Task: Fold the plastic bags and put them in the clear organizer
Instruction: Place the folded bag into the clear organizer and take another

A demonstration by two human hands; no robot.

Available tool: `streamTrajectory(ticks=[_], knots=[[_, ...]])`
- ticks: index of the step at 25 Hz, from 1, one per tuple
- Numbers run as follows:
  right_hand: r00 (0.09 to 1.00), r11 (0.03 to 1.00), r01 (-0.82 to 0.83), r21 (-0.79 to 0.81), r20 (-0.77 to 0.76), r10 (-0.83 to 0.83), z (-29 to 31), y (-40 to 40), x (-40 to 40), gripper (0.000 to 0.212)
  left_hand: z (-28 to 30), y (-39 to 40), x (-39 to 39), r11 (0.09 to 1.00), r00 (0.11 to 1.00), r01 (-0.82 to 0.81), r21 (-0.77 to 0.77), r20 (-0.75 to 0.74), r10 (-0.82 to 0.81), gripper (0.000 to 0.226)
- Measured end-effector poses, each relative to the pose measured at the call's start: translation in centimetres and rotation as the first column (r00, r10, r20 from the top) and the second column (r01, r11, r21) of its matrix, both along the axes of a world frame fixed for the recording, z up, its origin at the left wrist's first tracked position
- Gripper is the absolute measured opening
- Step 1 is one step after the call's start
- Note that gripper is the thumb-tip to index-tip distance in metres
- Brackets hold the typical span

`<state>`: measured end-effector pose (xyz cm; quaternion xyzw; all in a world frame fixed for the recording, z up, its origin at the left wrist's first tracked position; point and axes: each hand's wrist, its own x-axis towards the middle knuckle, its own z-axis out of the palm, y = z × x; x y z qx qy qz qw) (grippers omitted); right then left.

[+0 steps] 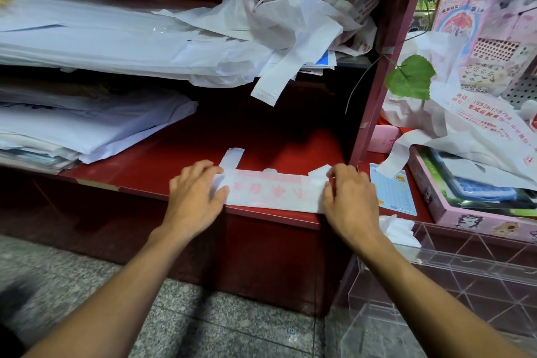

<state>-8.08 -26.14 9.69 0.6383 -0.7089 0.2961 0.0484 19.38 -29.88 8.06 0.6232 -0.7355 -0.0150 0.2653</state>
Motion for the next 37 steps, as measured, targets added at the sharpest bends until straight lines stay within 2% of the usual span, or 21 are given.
streamTrajectory(ticks=[1,3,5,6,9,12,15,17,18,20,23,25,26,27,28,30,31,33,35,36,37], knots=[[0.991,0.995,-0.095,0.022,-0.093,0.096,0.0,0.0,0.5,0.039,0.2,0.1,-0.6,0.993,0.993,0.107,0.045,0.052,-0.11,0.057],[0.946,0.935,-0.244,0.258,-0.15,0.288,-0.1,0.1,1.4,0.06,0.2,0.4,-1.8,0.937,0.949,0.275,0.218,0.094,-0.3,0.076],[0.91,0.835,-0.268,0.481,-0.157,0.383,-0.7,0.3,1.5,0.071,-0.5,0.5,-2.2,0.902,0.917,0.309,0.303,0.158,-0.367,0.081],[0.895,0.821,-0.257,0.509,-0.195,0.401,-0.9,0.3,1.2,0.076,-0.6,0.4,-2.1,0.912,0.91,0.304,0.275,0.2,-0.363,0.081],[0.858,0.862,-0.242,0.445,-0.317,0.404,-0.7,0.4,0.1,0.081,-0.8,0.0,-0.9,0.952,0.932,0.287,0.11,0.197,-0.303,0.071],[0.839,0.873,-0.294,0.389,-0.333,0.431,-0.7,0.8,-0.6,0.068,-1.1,-0.2,0.4,0.949,0.942,0.311,0.061,0.116,-0.316,0.054],[0.864,0.855,-0.385,0.348,-0.191,0.466,-0.4,1.3,-1.4,0.052,-1.6,-0.1,1.7,0.931,0.923,0.365,0.015,-0.135,-0.36,0.038],[0.883,0.839,-0.414,0.353,-0.068,0.464,-0.3,1.7,-2.3,0.053,-1.6,0.0,2.4,0.938,0.9,0.346,0.022,-0.289,-0.325,0.048],[0.88,0.831,-0.422,0.362,-0.059,0.472,-0.4,1.8,-2.7,0.054,-1.7,0.0,2.8,0.942,0.897,0.334,0.031,-0.318,-0.308,0.056],[0.875,0.831,-0.435,0.347,-0.056,0.481,-0.7,2.1,-3.2,0.052,-2.2,-0.2,3.4,0.958,0.923,0.285,0.024,-0.277,-0.267,0.059],[0.89,0.852,-0.441,0.281,0.013,0.456,-0.8,2.4,-3.7,0.058,-2.7,-0.4,3.8,0.973,0.958,0.232,-0.004,-0.173,-0.229,0.05],[0.881,0.848,-0.448,0.284,-0.024,0.473,-0.9,2.5,-4.1,0.056,-2.4,-0.1,3.6,0.971,0.95,0.24,-0.007,-0.206,-0.237,0.048],[0.865,0.842,-0.471,0.261,-0.048,0.499,-1.1,2.4,-4.4,0.048,-1.9,0.2,3.3,0.969,0.933,0.247,0.002,-0.269,-0.237,0.046],[0.859,0.842,-0.497,0.211,-0.019,0.511,-1.4,2.2,-4.7,0.037,-1.2,0.5,3.1,0.968,0.901,0.247,0.035,-0.377,-0.216,0.042],[0.87,0.857,-0.492,0.15,0.075,0.487,-1.2,2.3,-4.6,0.025,-0.4,0.8,2.7,0.963,0.835,0.258,0.077,-0.518,-0.182,0.036],[0.83,0.9,-0.431,0.064,0.421,0.367,0.1,2.6,-3.7,0.006,1.0,1.1,2.1,0.953,0.648,0.284,0.101,-0.753,-0.113,0.015],[0.762,0.916,-0.397,0.046,0.573,0.302,0.7,2.6,-3.3,0.012,1.6,1.2,1.9,0.958,0.578,0.276,0.081,-0.81,-0.099,0.009],[0.624,0.94,-0.339,0.043,0.758,0.19,1.6,2.2,-2.6,0.024,2.4,0.9,1.4,0.973,0.483,0.219,0.071,-0.874,-0.045,0.018],[0.473,0.965,-0.26,0.028,0.875,0.102,2.7,1.9,-1.5,0.012,2.8,0.6,1.0,0.982,0.426,0.165,0.089,-0.905,0.01,0.032],[0.415,0.979,-0.2,0.028,0.908,0.059,2.7,1.5,-1.3,0.018,2.9,0.5,0.8,0.983,0.416,0.157,0.099,-0.909,0.025,0.04],[0.403,0.991,-0.125,0.037,0.915,0.017,2.7,1.3,-1.1,0.025,2.9,0.6,0.6,0.983,0.412,0.155,0.099,-0.911,0.026,0.04]])
